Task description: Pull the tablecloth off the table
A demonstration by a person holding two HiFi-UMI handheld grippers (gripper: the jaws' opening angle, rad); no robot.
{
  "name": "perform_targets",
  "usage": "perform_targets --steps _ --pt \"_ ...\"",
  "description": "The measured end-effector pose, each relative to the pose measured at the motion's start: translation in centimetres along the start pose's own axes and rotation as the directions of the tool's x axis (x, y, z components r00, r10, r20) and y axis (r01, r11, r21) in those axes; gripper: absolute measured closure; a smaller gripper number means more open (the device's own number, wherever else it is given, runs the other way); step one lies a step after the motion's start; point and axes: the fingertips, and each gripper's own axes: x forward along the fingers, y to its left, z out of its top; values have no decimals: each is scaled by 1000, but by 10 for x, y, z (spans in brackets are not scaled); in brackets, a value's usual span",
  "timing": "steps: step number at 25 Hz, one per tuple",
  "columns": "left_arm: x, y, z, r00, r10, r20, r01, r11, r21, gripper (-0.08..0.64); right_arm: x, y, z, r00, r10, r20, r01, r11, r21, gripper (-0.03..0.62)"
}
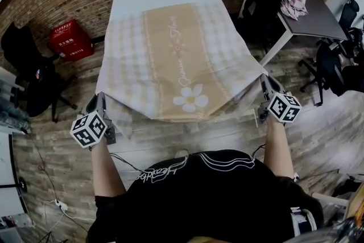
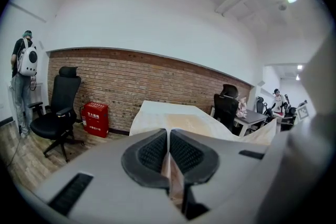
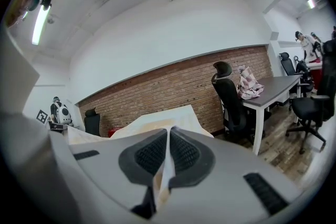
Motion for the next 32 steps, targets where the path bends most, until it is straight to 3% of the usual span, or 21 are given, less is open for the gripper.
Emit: perform_targets --steps 15,32 --pt "-45 -44 -30 1000 -10 -3 10 1000 17 548 -55 -10 -14 1000 28 -4 -28 999 -20 595" --pt "-98 -58 -64 1000 -13 13 13 1000 -21 548 -105 -12 -31 999 42 -10 -42 998 -47 595"
